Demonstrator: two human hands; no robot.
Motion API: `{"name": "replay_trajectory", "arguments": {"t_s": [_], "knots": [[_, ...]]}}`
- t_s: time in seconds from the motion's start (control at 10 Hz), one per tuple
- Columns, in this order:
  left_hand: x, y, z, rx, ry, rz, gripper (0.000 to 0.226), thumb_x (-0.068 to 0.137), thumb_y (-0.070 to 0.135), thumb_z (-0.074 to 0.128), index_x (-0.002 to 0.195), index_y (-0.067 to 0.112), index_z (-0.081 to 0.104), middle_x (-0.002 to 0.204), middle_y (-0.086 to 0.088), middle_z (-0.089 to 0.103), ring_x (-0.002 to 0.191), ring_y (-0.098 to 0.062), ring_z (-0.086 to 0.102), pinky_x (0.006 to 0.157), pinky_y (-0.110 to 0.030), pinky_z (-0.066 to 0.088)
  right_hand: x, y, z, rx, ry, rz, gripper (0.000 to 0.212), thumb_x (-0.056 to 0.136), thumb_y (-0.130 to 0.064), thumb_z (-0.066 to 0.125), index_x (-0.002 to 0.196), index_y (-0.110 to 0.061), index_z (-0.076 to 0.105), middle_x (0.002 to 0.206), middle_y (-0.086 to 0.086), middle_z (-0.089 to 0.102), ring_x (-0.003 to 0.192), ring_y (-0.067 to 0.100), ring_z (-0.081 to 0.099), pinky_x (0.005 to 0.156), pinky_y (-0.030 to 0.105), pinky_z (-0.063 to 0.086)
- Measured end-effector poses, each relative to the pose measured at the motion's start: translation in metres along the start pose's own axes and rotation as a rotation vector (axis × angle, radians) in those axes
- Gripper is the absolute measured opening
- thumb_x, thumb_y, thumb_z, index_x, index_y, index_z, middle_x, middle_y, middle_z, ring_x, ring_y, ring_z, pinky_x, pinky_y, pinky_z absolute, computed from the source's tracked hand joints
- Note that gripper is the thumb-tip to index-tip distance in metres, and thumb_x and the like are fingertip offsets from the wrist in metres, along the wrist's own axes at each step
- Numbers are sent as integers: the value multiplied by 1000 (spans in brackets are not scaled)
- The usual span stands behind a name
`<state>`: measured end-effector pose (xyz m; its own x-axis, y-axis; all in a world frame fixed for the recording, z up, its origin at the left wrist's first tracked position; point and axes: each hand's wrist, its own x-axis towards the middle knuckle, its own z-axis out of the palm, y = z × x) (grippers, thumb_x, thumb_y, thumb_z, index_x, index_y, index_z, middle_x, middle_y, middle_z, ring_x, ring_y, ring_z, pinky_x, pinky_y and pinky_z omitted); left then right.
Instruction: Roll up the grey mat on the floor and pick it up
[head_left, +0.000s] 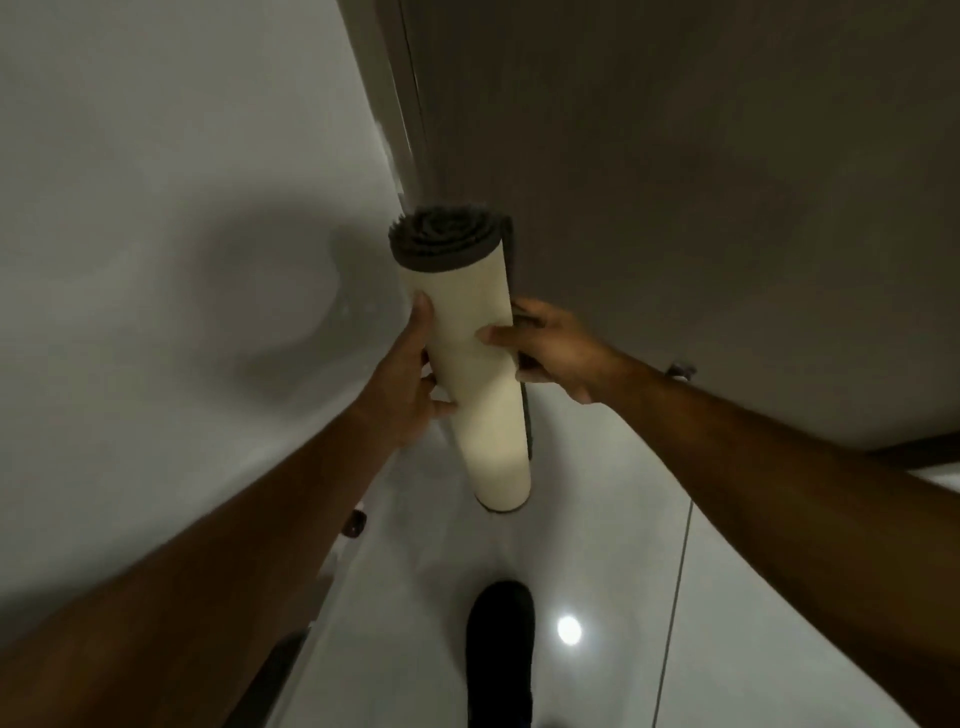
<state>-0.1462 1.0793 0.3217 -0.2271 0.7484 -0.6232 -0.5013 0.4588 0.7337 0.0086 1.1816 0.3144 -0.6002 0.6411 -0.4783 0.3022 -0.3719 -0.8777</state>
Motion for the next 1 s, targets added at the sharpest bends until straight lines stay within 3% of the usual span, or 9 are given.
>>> {"name": "replay_trajectory", "arguments": {"t_s": [0.1, 0.2, 0.3, 0.4, 0.6, 0.7, 0.8, 0.9, 1.0], "knots": [[40, 4, -5, 49, -6, 11, 41, 81, 73, 54, 113, 48, 58, 121, 14, 62, 112, -18, 58, 81, -51, 54, 45, -1, -4, 138, -14, 131, 84, 62, -78, 65, 131, -30, 59, 131, -1, 65, 121, 24, 59, 107, 54, 43], [75, 11, -12, 4, 45, -2, 52, 83, 69, 56, 127, 43, 45, 138, 9, 50, 123, -24, 48, 91, -59, 47, 81, 0, -4, 290, -31, 162, 113, 59, -99, 36, 147, -30, 44, 147, 2, 53, 132, 27, 51, 110, 57, 36], [104, 16, -21, -57, 98, -35, 76, 83, 68, 56, 146, 34, 31, 154, -1, 37, 137, -32, 37, 104, -68, 34, 105, -2, 3, 290, -34, 170, 110, 63, -99, 23, 153, -35, 32, 157, 1, 40, 141, 27, 40, 116, 60, 26], [120, 19, -28, -75, 97, -48, 80, 82, 67, 56, 150, 35, 28, 154, -2, 38, 137, -33, 38, 105, -70, 32, 122, -6, 7, 248, -1, 180, 106, 66, -96, 23, 153, -36, 31, 158, 2, 39, 142, 28, 39, 114, 59, 28], [126, 10, -34, -64, 156, 6, 83, 76, 71, 60, 147, 40, 32, 154, 2, 35, 137, -29, 37, 99, -66, 41, 127, -4, 7, 218, 32, 139, 88, 79, -86, 26, 151, -37, 33, 154, 3, 43, 136, 27, 46, 108, 55, 40], [125, 9, -31, -55, 188, 17, 85, 73, 73, 59, 147, 41, 31, 155, 4, 34, 138, -29, 35, 102, -67, 38, 128, -2, 7, 193, 16, 145, 81, 88, -79, 24, 155, -33, 28, 157, 3, 40, 141, 27, 41, 113, 55, 35], [119, 10, -24, -41, 234, 31, 72, 83, 69, 54, 146, 43, 29, 152, 8, 34, 138, -24, 34, 108, -64, 31, 118, -11, 9, 163, 15, 167, 79, 90, -77, 22, 156, -33, 24, 159, 1, 37, 141, 25, 40, 111, 47, 36], [105, 15, -13, -61, 265, 73, 53, 91, 60, 52, 139, 43, 38, 127, 17, 52, 113, -8, 50, 100, -47, 43, 103, -19, 3, 137, 104, 146, 79, 90, -75, 33, 156, -32, 20, 162, 0, 30, 145, 23, 34, 111, 41, 31], [84, 30, 0, -25, 341, 150, 39, 96, 52, 50, 131, 39, 43, 111, 26, 57, 90, 5, 58, 81, -24, 47, 71, -30, -11, 39, 104, 46, 87, 89, -77, 33, 157, -25, 19, 165, 4, 19, 150, 24, 18, 121, 46, 16]]}}
